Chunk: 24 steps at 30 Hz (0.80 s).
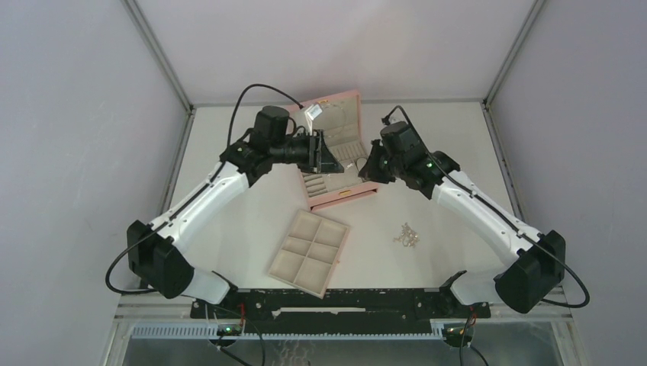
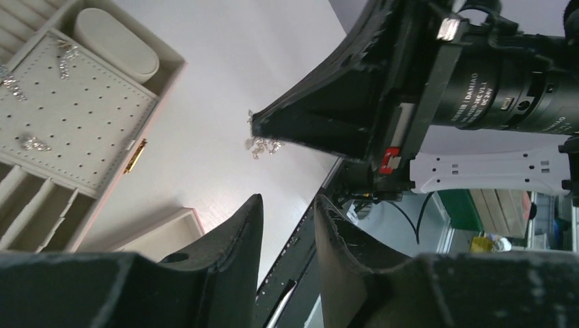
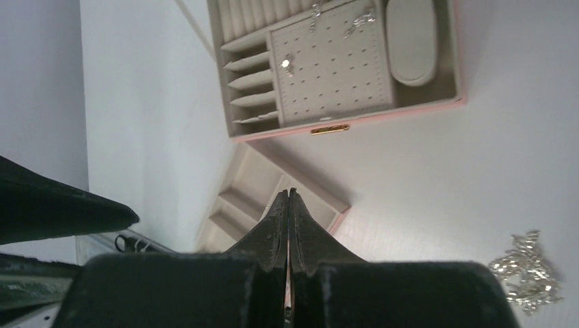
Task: Organize the mixed jewelry
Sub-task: Pick up the jewelry from the jewelry box.
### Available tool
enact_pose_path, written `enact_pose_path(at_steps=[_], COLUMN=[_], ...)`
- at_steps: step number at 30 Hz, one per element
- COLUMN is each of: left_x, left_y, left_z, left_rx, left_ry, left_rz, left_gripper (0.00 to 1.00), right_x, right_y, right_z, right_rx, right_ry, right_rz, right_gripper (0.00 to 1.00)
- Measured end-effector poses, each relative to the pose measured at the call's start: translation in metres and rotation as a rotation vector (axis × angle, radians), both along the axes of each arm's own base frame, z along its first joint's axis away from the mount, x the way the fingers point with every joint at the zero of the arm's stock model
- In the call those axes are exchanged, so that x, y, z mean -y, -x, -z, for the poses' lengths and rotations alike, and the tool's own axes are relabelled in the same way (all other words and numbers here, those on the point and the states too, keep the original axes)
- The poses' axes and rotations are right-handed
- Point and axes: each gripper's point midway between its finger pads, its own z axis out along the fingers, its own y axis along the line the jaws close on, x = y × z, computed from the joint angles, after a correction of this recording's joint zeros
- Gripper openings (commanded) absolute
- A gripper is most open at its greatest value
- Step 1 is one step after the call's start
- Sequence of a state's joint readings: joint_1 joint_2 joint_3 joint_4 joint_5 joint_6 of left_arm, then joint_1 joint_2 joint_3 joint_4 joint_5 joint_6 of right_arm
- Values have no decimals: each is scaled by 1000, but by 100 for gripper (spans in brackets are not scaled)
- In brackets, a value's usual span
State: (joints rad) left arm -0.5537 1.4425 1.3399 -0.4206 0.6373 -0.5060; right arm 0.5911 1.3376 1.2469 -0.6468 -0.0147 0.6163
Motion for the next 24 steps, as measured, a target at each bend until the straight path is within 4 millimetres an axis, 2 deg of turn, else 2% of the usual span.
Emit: enact_pose_path(at_steps=[6,11,17,24], left_x=[7,10,15,17], left_y=[7,6,7,6], left_z=[-3,10,28,32], left_rx=[35,13,-33,-44], left_ry=[-19,-50,-81,-85], left_rz=[31,34,49,50], left_gripper=[34,34,36,34], right_x=[-10,-14,-18,-20], right_y=[6,5,8,10], right_z=[-5,-16,-17,-17], right_rx=[-21,-5,-11,-15], right_ry=[-29,-50,-60,-66], right_rz=[-15,-14,-28,-35], right_gripper=[0,0,0,0])
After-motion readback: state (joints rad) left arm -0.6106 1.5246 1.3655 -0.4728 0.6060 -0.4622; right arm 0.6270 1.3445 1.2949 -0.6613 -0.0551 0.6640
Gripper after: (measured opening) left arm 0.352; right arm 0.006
